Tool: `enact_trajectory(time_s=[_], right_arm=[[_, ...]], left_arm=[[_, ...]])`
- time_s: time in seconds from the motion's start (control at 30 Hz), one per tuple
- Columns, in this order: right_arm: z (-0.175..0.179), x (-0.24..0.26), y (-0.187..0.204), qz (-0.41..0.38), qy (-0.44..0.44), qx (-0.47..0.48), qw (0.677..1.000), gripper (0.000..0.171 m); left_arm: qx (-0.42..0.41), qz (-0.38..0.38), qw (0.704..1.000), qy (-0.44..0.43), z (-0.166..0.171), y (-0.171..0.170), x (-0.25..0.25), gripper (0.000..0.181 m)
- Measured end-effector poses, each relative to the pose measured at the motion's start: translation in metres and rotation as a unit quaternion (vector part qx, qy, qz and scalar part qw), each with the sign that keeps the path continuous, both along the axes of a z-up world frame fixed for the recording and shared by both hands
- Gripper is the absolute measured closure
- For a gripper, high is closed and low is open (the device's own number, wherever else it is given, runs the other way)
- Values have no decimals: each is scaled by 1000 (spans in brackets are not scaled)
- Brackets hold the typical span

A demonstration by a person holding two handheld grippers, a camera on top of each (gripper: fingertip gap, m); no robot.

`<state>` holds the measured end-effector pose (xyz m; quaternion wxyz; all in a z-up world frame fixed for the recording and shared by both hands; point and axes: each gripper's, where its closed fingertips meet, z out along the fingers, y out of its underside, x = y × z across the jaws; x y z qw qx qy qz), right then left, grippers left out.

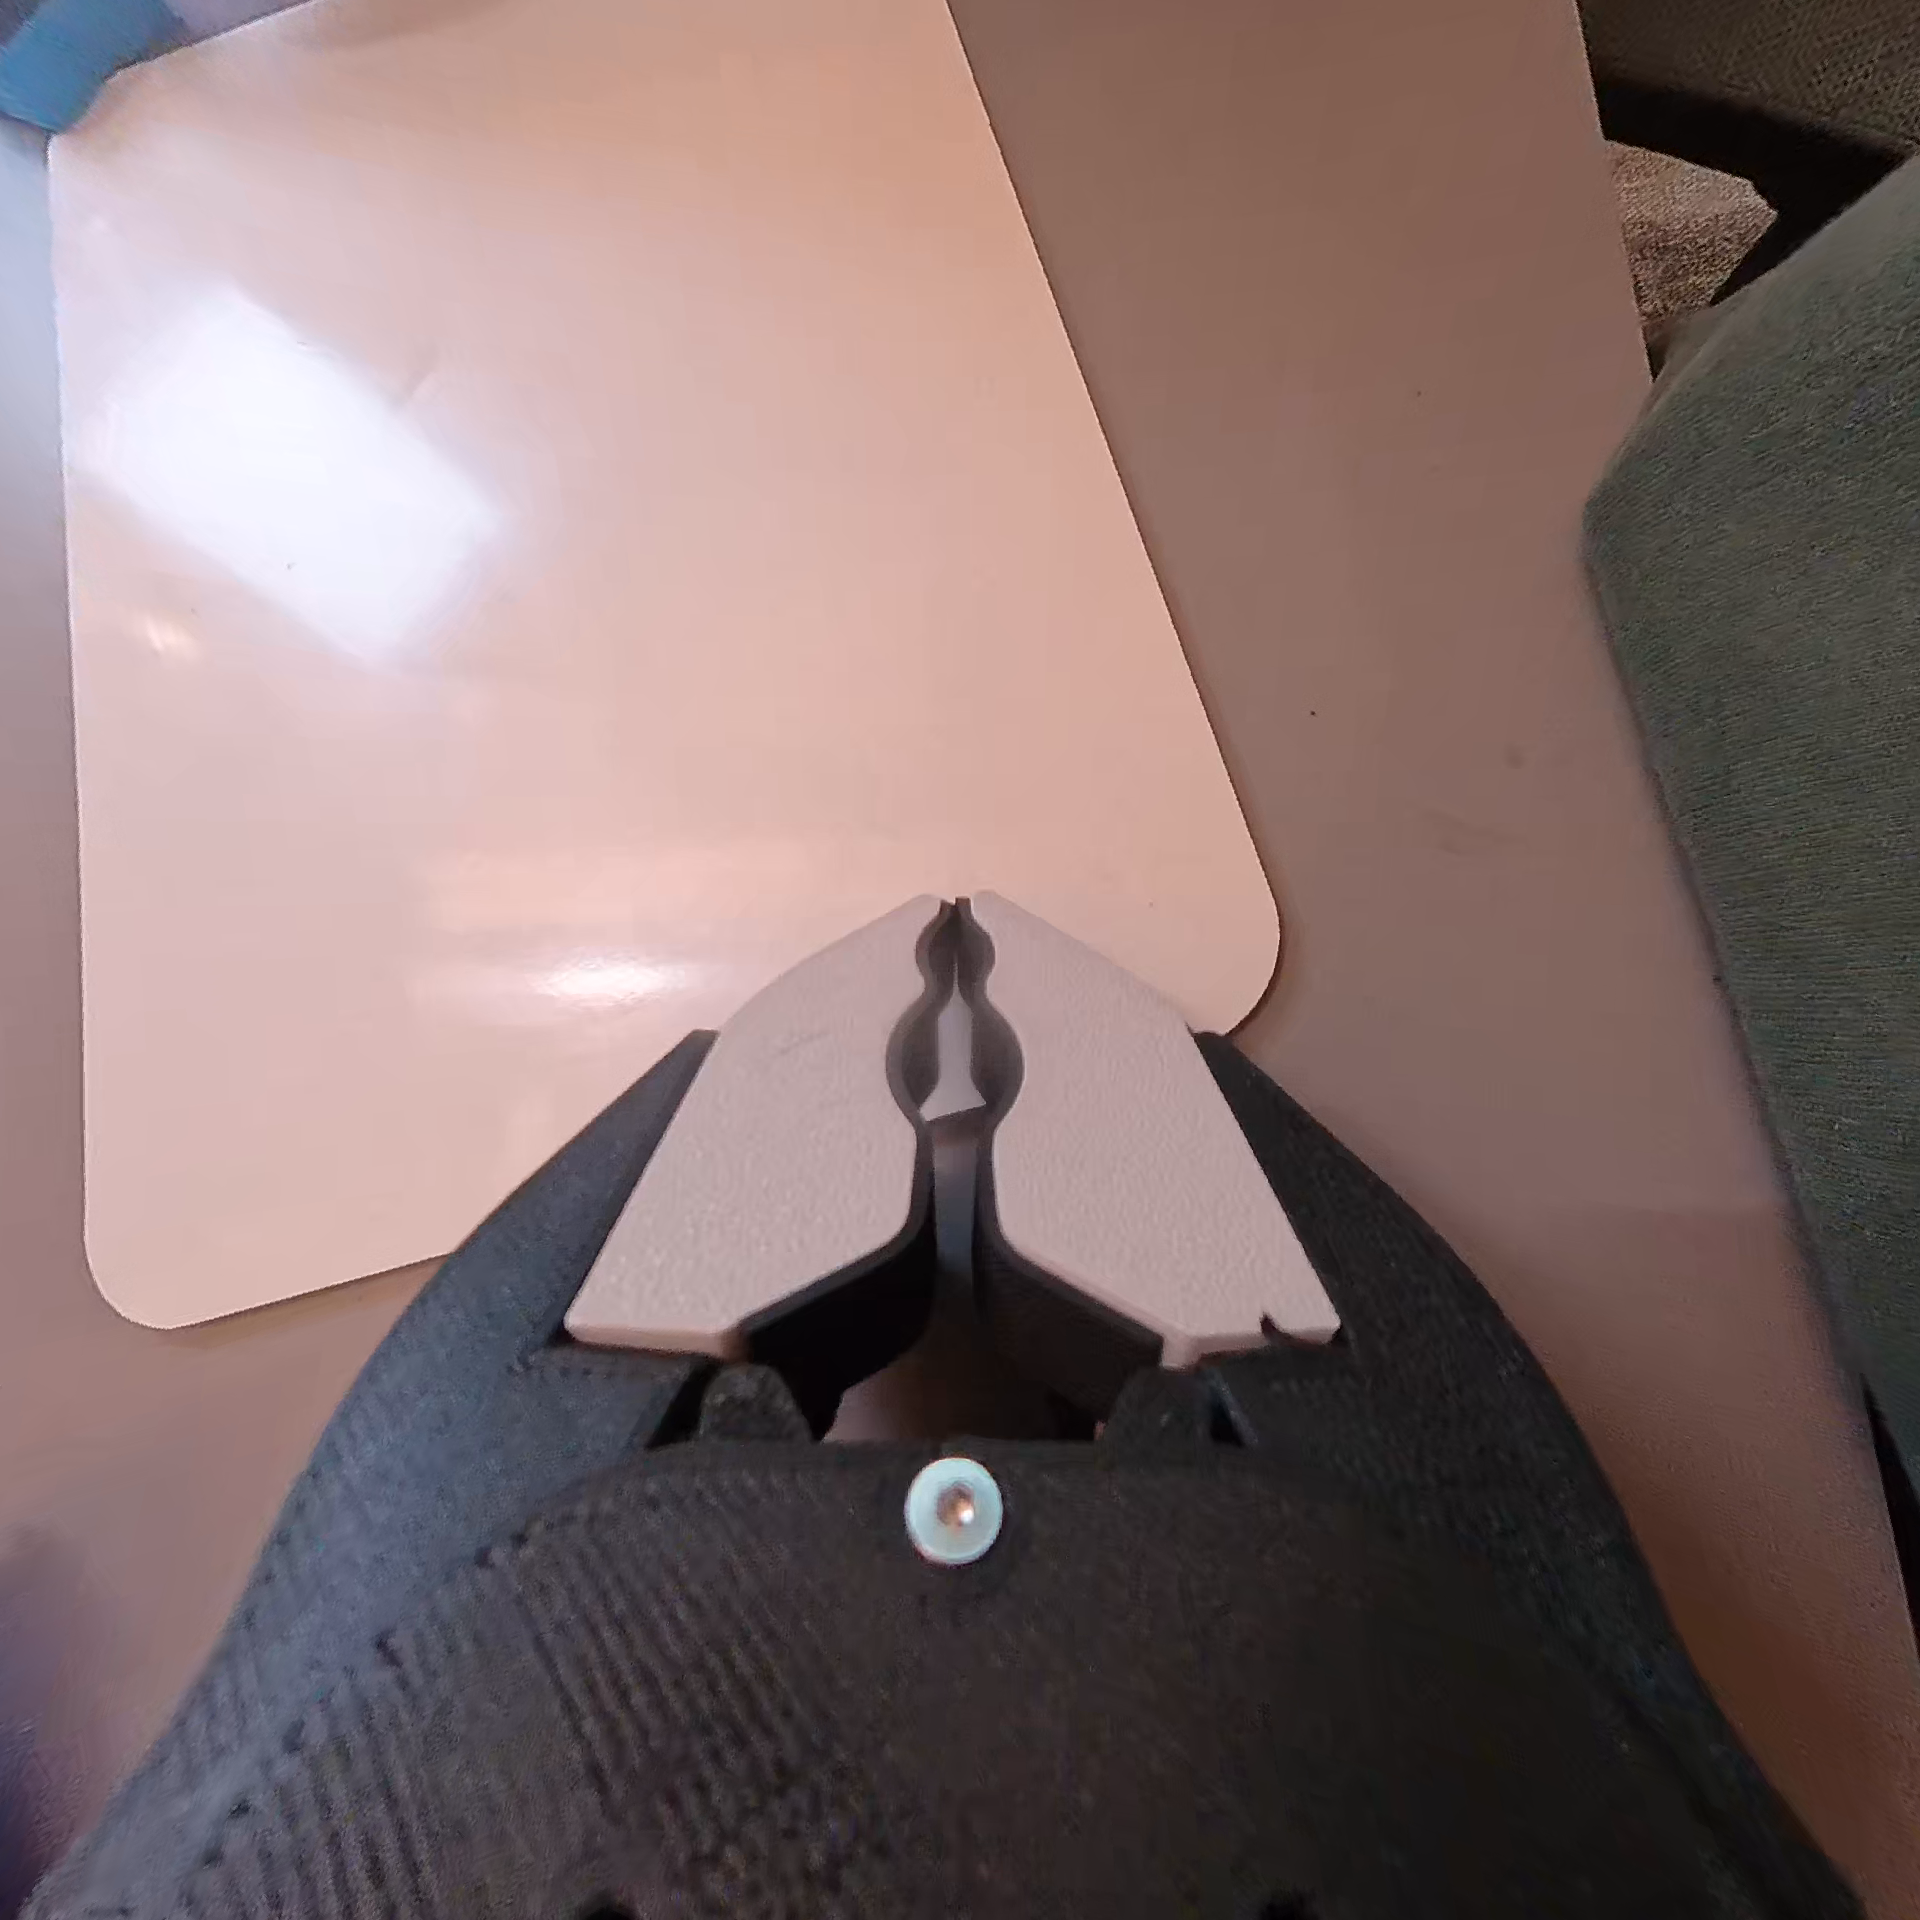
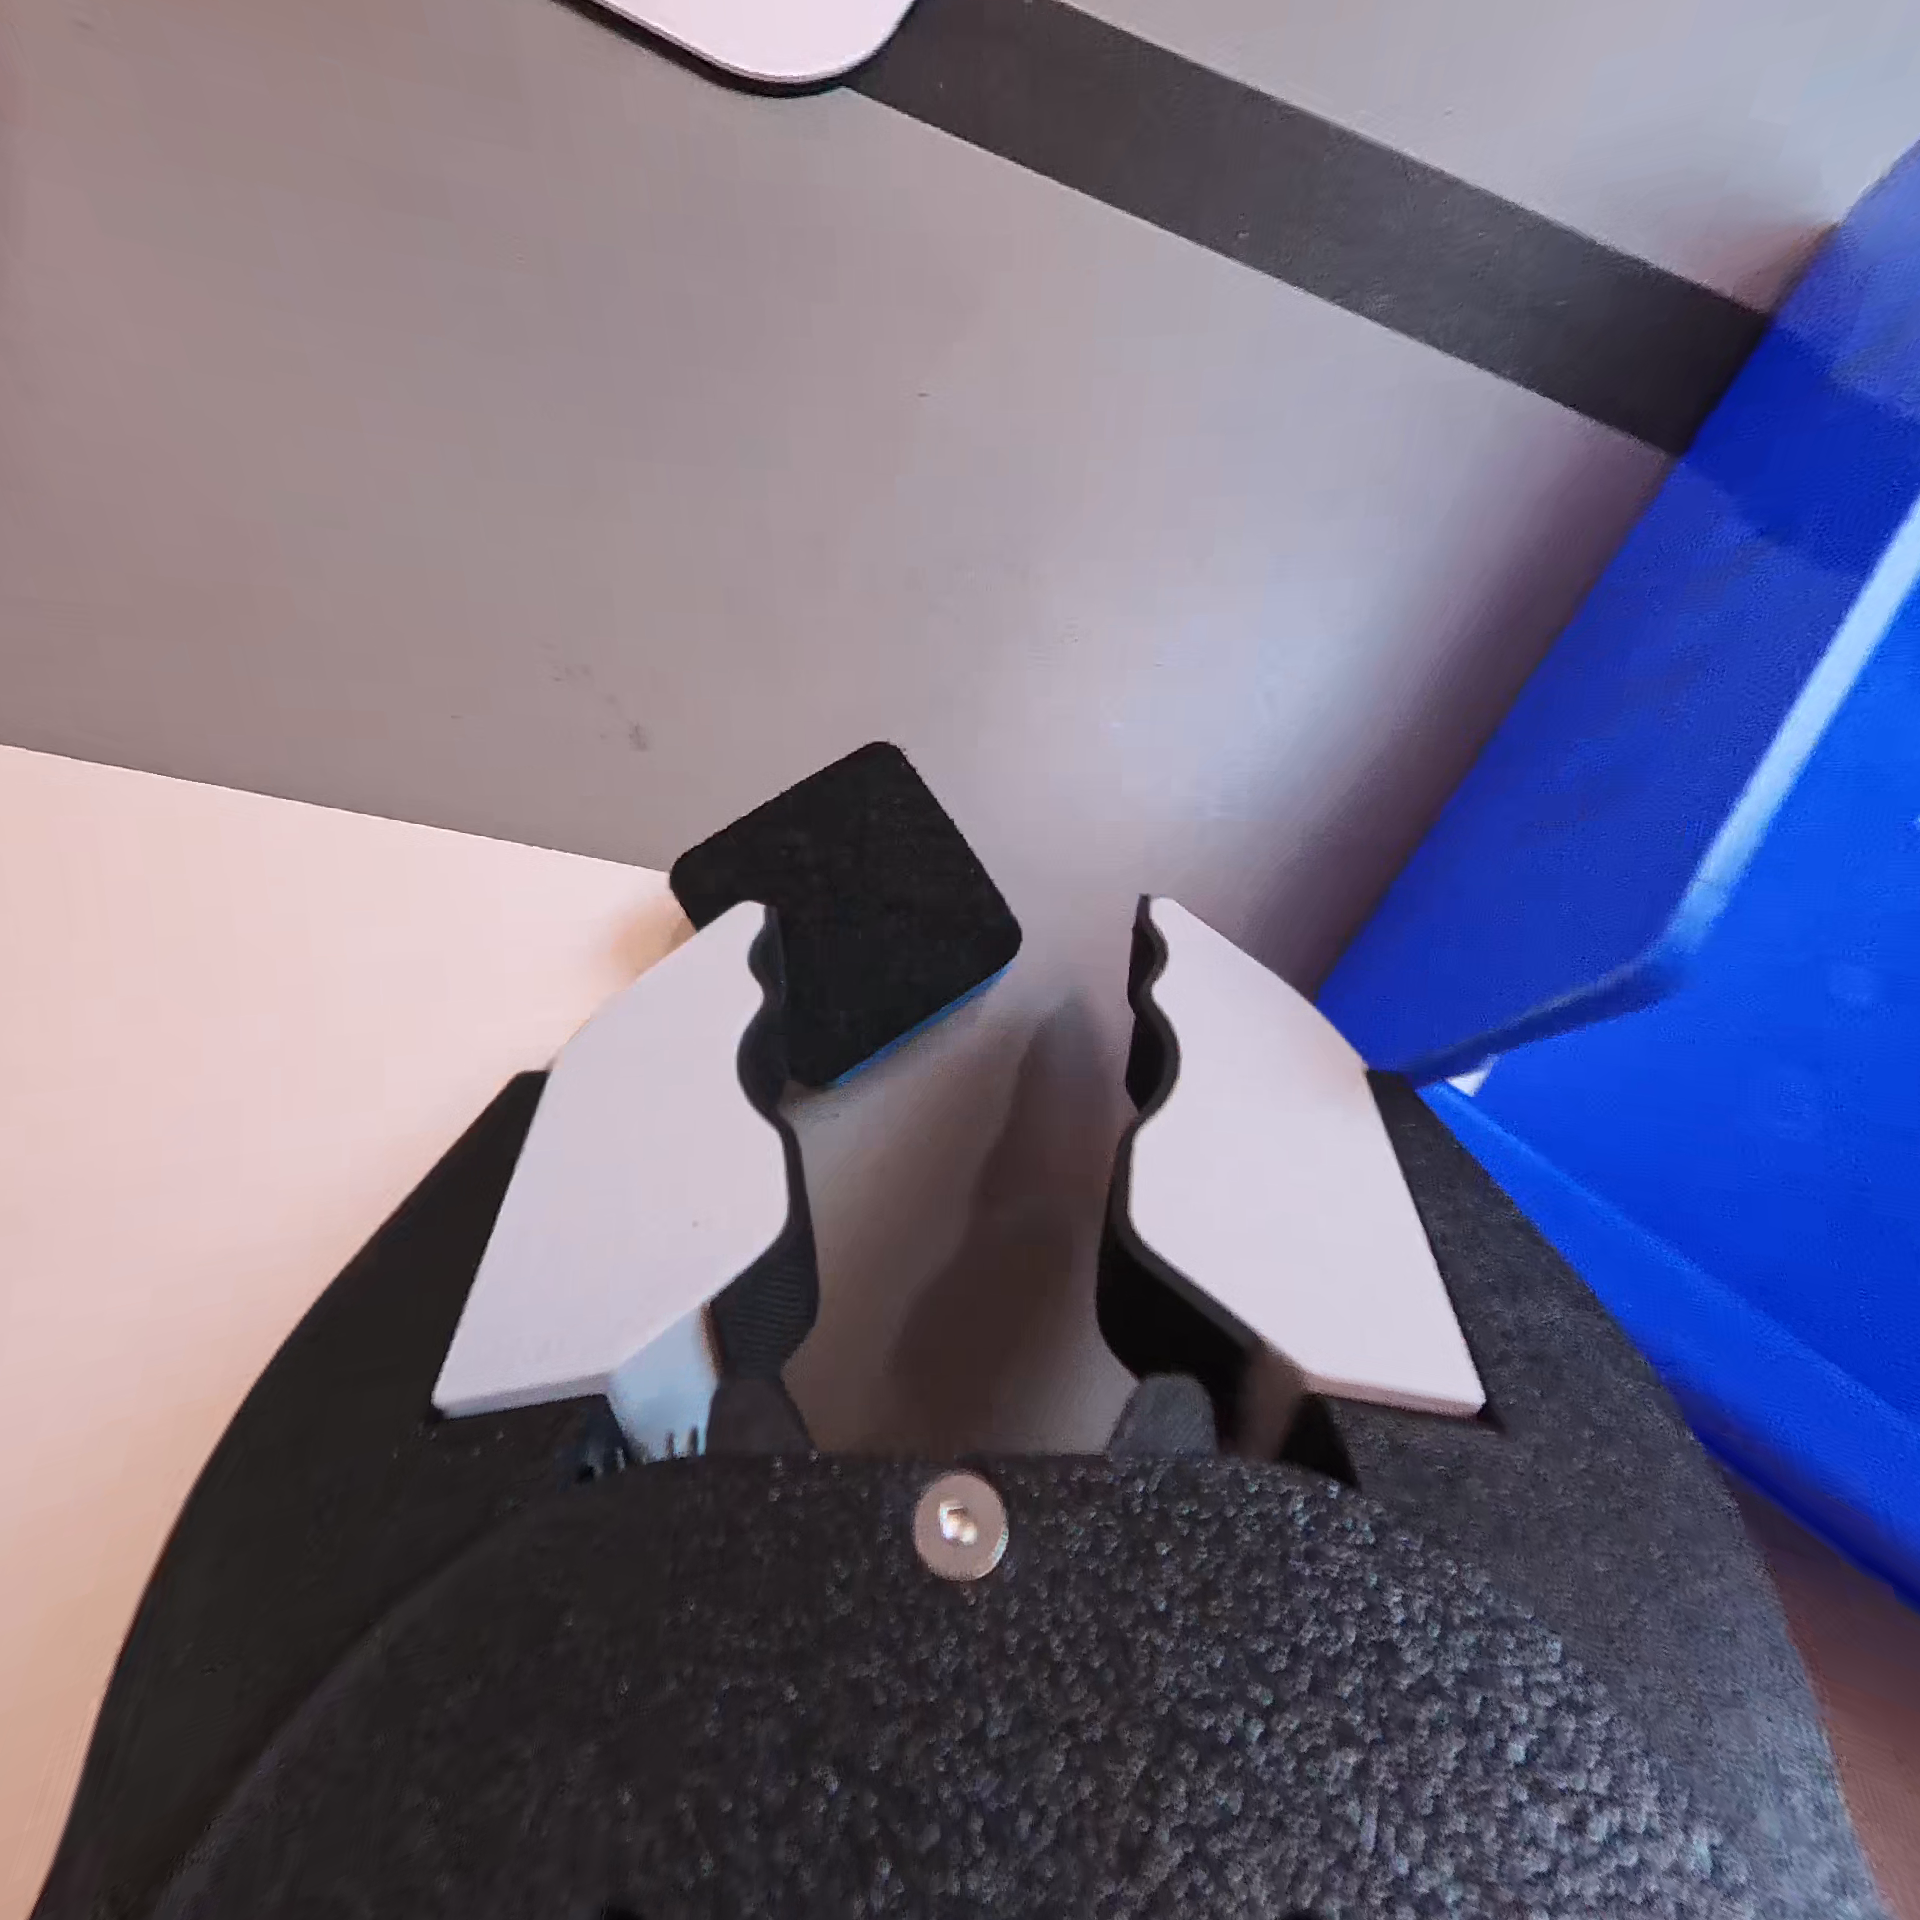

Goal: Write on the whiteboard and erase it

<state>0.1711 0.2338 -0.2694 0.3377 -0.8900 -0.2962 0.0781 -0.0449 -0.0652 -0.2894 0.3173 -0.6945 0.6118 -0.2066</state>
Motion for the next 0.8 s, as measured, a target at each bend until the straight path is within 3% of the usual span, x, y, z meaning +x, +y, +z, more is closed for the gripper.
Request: enact_trajectory(time_s=[0.1, 0.23, 0.3, 0.37, 0.5, 0.67, 0.73, 0.8], right_arm=[[3, -12, -7, 26, 52, -25, 998, 95], [-10, -31, -24, 114, 46, -51, 991, 80], [-14, -43, -30, 147, 60, -49, 986, 82], [-19, -41, -32, 156, 36, -54, 986, 110], [3, -42, -33, 169, 62, -13, 984, 111], [79, 6, -14, 94, 97, 110, 985, 111], [92, 54, 5, 8, 33, 142, 989, 111], [91, 113, 23, -75, -90, 153, 981, 111]], left_arm=[[-1, 0, 1000, 0, 0, 0, 0, 181], [-2, -1, 1000, -1, 0, 0, -1, 181], [-3, -1, 1000, -1, 0, 0, 0, 181], [-2, -2, 1000, -1, 0, 0, -1, 181], [-3, -3, 1000, -1, 0, -1, -2, 181], [-2, -5, 1000, -2, 0, -1, -2, 181], [-2, -6, 1000, -2, 0, -1, -2, 181], [-2, -6, 1000, -1, 0, -1, -1, 181]])
